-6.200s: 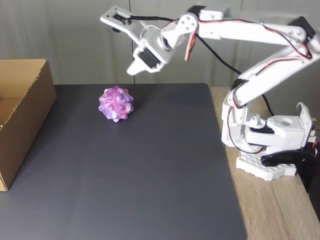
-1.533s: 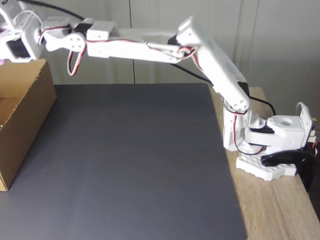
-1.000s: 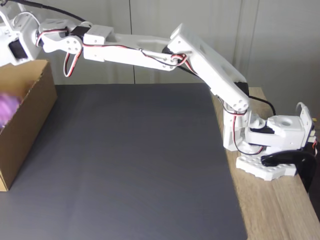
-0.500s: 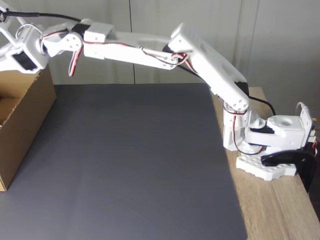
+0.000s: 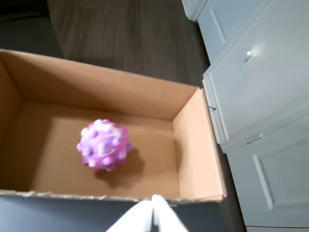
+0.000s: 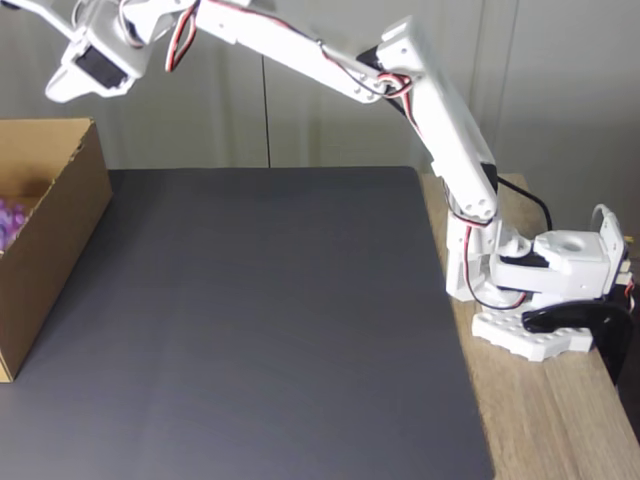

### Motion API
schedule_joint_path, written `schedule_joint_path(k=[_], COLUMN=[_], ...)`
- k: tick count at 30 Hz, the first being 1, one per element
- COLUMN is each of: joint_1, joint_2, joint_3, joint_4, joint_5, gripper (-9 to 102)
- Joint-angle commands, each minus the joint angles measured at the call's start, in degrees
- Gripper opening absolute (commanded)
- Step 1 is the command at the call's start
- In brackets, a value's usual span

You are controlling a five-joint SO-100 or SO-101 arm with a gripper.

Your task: Grasp a ball and put it in the box.

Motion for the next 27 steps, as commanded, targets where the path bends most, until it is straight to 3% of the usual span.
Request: schedule_joint_path(k=[1, 17, 27], joint_1=[-0.9, -2.5, -1.7], joint_2=[5.3, 17.3, 37.4], joint_3=[-1.9, 1.7, 31.5], joint_4=[1.8, 12.1, 4.1], joint_5=[-0.4, -0.7, -0.1], gripper=[0, 0, 0])
